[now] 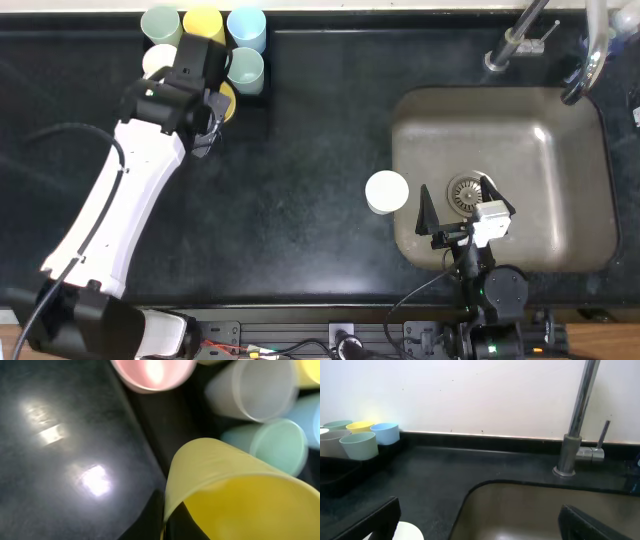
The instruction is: Store Cups
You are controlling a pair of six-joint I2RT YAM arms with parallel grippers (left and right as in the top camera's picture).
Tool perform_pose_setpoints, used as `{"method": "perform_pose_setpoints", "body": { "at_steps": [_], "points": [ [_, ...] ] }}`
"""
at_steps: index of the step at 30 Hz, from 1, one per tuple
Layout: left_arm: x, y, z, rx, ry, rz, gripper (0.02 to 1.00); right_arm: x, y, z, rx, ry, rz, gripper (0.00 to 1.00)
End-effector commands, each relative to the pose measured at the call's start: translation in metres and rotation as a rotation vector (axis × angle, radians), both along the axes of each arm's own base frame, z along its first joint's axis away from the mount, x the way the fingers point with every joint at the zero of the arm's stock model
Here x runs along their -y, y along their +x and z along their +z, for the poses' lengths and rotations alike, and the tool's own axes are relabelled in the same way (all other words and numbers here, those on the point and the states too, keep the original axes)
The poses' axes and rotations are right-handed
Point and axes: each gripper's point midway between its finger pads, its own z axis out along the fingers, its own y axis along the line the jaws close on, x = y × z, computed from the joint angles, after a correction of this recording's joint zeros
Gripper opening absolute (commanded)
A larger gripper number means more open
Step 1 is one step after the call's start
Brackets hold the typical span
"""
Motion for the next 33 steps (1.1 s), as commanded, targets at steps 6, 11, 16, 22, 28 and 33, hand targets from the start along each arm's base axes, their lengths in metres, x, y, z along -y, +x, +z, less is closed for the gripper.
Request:
{"method": "perform_pose_setpoints", "body": {
  "at_steps": [6, 11, 16, 22, 28, 33],
  "points": [
    [-0.018, 0.001, -0.026, -0.047, -0.038, 0.171, 0.036, 0.001, 0.000, -0.003, 0.002, 0.004, -0.007, 0.998],
    [-0.015, 0.002, -0.041, -0.079, -0.059, 0.208, 0.038, 0.001, 0.000, -0.003, 0.002, 0.004, -0.007, 0.998],
    [-0.015, 0.004, -0.053, -0.104, -0.060, 0.234, 0.036, 0.001, 0.000, -0.003, 0.002, 0.004, -0.007, 0.998],
    [-0.020, 0.012, -0.066, -0.112, -0.063, 0.253, 0.036, 0.001, 0.000, -0.003, 0.002, 0.004, -0.007, 0.998],
    [-0.024, 0.018, -0.073, -0.111, -0.064, 0.266, 0.038, 0.001, 0.000, -0.003, 0.002, 0.004, -0.007, 0.998],
    [-0.027, 0.020, -0.077, -0.113, -0.064, 0.275, 0.040, 0.001, 0.000, -0.003, 0.002, 0.004, -0.007, 0.998]
  ]
}}
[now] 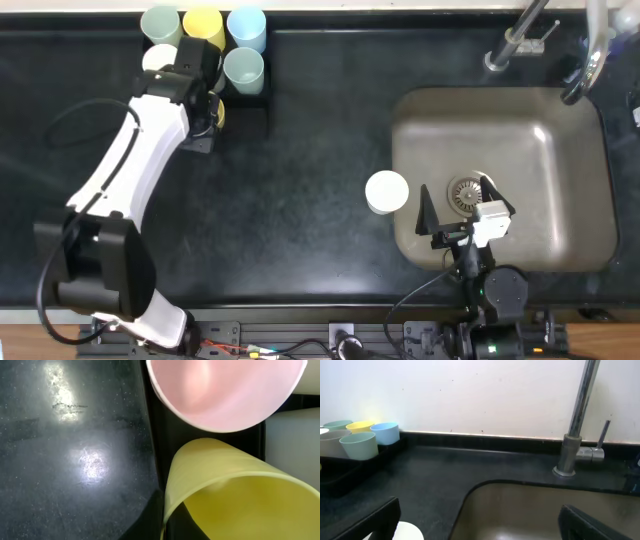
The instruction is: Store Cups
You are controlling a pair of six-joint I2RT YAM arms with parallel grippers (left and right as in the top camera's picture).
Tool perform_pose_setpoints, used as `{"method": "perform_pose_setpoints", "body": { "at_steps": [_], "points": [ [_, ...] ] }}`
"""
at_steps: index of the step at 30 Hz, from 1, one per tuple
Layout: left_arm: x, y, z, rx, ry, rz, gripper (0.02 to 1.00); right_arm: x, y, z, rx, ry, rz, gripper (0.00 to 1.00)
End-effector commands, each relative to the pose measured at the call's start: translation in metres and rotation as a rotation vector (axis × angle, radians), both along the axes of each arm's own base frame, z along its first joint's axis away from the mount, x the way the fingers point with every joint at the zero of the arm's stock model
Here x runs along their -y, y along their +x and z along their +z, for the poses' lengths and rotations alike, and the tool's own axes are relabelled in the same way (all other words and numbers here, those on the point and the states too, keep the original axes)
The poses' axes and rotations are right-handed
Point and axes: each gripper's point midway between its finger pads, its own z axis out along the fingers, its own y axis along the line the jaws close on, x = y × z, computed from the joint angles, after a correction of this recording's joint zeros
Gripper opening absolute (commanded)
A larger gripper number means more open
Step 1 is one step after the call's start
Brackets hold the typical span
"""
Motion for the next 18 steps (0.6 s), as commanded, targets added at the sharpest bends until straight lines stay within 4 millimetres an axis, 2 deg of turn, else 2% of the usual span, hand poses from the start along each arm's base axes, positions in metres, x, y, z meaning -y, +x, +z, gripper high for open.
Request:
{"method": "perform_pose_setpoints", "body": {
  "at_steps": [1, 10, 18],
  "points": [
    [-0.006, 0.000, -0.008, -0.016, -0.003, 0.030, 0.040, 0.001, 0.000, -0.003, 0.002, 0.004, -0.007, 0.998],
    [-0.005, 0.005, -0.017, -0.019, -0.035, 0.035, 0.060, 0.001, 0.000, -0.003, 0.002, 0.004, -0.007, 0.998],
    [-0.003, 0.011, -0.016, 0.003, -0.043, 0.034, 0.167, 0.001, 0.000, -0.003, 0.002, 0.004, -0.007, 0.998]
  ]
}}
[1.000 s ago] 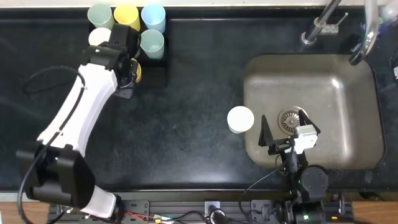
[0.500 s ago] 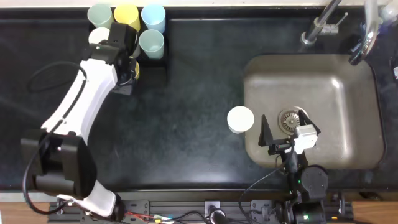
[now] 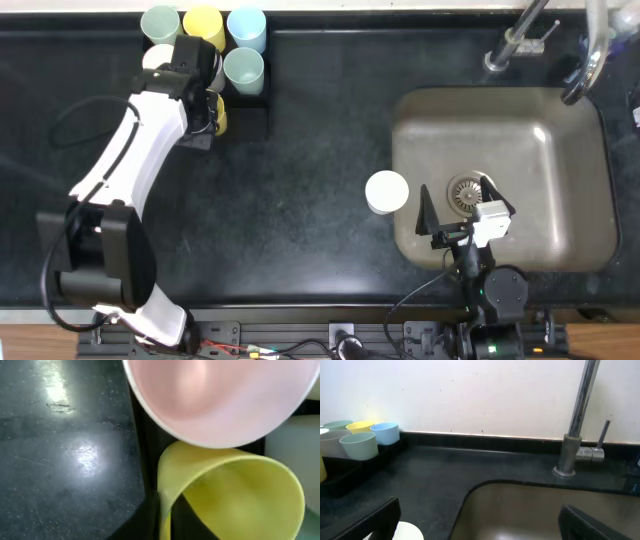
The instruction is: Store Cups
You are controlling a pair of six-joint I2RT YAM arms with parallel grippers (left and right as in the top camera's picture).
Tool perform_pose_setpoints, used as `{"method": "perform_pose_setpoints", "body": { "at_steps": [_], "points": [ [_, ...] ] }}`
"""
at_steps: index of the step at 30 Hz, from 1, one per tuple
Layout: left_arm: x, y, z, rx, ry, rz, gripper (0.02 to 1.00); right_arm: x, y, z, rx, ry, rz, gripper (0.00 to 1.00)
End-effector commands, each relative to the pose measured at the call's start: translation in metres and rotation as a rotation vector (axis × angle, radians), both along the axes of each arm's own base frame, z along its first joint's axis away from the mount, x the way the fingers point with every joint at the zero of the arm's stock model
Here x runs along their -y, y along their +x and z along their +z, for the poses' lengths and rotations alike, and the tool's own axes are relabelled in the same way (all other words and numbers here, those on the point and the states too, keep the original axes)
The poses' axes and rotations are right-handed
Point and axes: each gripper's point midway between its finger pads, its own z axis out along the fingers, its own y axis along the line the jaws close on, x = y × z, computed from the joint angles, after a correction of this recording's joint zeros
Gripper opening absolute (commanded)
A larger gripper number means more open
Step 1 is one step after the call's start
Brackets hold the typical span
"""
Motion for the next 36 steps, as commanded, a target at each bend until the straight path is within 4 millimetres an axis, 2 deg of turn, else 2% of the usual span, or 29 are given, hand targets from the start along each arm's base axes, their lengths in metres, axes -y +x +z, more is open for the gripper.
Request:
{"method": "perform_pose_setpoints", "body": {
  "at_steps": [1, 7, 11, 16, 19, 26, 32, 36],
  "points": [
    [-0.001, -0.001, -0.004, -0.007, -0.004, 0.014, 0.178, 0.001, 0.000, -0.003, 0.002, 0.004, -0.007, 0.996],
    [-0.002, 0.000, 0.002, 0.009, -0.002, 0.014, 0.288, 0.001, 0.000, -0.003, 0.002, 0.004, -0.007, 0.998],
    [-0.009, 0.000, 0.026, 0.067, 0.034, 0.016, 0.430, 0.001, 0.000, -0.003, 0.002, 0.004, -0.007, 0.998],
    [-0.016, -0.013, 0.062, 0.129, 0.053, 0.025, 0.581, 0.001, 0.000, -0.003, 0.002, 0.004, -0.007, 0.998],
    [-0.018, -0.020, 0.086, 0.179, 0.062, -0.003, 0.682, 0.001, 0.000, -0.003, 0.002, 0.004, -0.007, 0.998],
    [-0.027, -0.031, 0.156, 0.362, 0.154, -0.128, 0.862, 0.001, 0.000, -0.003, 0.002, 0.004, -0.007, 0.998],
    [-0.029, -0.041, 0.218, 0.550, 0.243, -0.264, 0.925, 0.001, 0.000, -0.003, 0.002, 0.004, -0.007, 1.000],
    [-0.028, -0.050, 0.263, 0.706, 0.346, -0.393, 0.932, 0.001, 0.000, -0.003, 0.002, 0.004, -0.007, 0.998]
  ]
}}
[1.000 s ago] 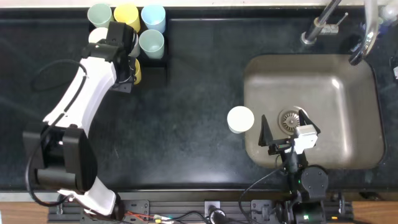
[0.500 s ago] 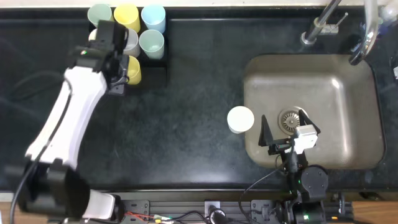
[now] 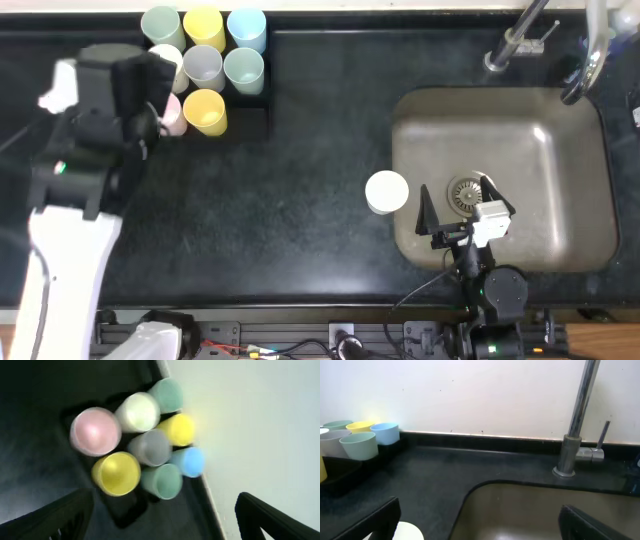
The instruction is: Store Cups
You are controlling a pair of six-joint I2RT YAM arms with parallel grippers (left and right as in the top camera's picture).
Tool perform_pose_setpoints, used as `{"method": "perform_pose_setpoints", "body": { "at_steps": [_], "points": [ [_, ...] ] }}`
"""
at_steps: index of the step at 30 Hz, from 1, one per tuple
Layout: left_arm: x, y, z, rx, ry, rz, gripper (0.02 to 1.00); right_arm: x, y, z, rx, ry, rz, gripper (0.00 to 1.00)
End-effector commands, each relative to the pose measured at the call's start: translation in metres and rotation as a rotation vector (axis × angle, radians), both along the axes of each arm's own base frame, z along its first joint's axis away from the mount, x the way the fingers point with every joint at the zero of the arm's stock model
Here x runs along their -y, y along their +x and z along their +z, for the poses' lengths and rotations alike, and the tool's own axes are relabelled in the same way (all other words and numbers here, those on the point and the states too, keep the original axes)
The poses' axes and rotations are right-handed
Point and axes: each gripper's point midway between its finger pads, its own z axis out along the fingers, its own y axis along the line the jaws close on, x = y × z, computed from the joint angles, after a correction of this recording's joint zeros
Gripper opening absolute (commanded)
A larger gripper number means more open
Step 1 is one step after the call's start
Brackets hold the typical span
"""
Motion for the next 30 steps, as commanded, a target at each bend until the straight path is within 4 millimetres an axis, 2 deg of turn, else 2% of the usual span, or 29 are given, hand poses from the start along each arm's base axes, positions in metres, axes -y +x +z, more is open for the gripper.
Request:
{"method": "perform_pose_setpoints", "body": {
  "at_steps": [1, 6, 9, 11, 13, 15, 21, 30],
  "points": [
    [-0.004, -0.018, 0.045, 0.135, 0.216, -0.142, 0.932, 0.001, 0.000, -0.003, 0.002, 0.004, -0.007, 0.998],
    [0.007, -0.042, 0.066, 0.305, 0.433, -0.317, 0.936, 0.001, 0.000, -0.003, 0.002, 0.004, -0.007, 0.998],
    [0.032, -0.058, 0.069, 0.484, 0.627, -0.506, 0.969, 0.001, 0.000, -0.003, 0.002, 0.004, -0.007, 0.998],
    [0.047, -0.072, 0.064, 0.603, 0.745, -0.601, 1.000, 0.001, 0.000, -0.003, 0.002, 0.004, -0.007, 0.996],
    [0.057, -0.084, 0.050, 0.683, 0.841, -0.659, 1.000, 0.001, 0.000, -0.003, 0.002, 0.004, -0.007, 0.998],
    [0.063, -0.095, 0.028, 0.722, 0.894, -0.695, 1.000, 0.001, 0.000, -0.003, 0.002, 0.004, -0.007, 0.998],
    [0.052, -0.112, -0.033, 0.699, 0.913, -0.673, 1.000, 0.001, 0.000, -0.003, 0.002, 0.004, -0.007, 0.998],
    [0.044, -0.123, -0.079, 0.730, 1.000, -0.625, 1.000, 0.001, 0.000, -0.003, 0.002, 0.004, -0.007, 0.998]
  ]
}}
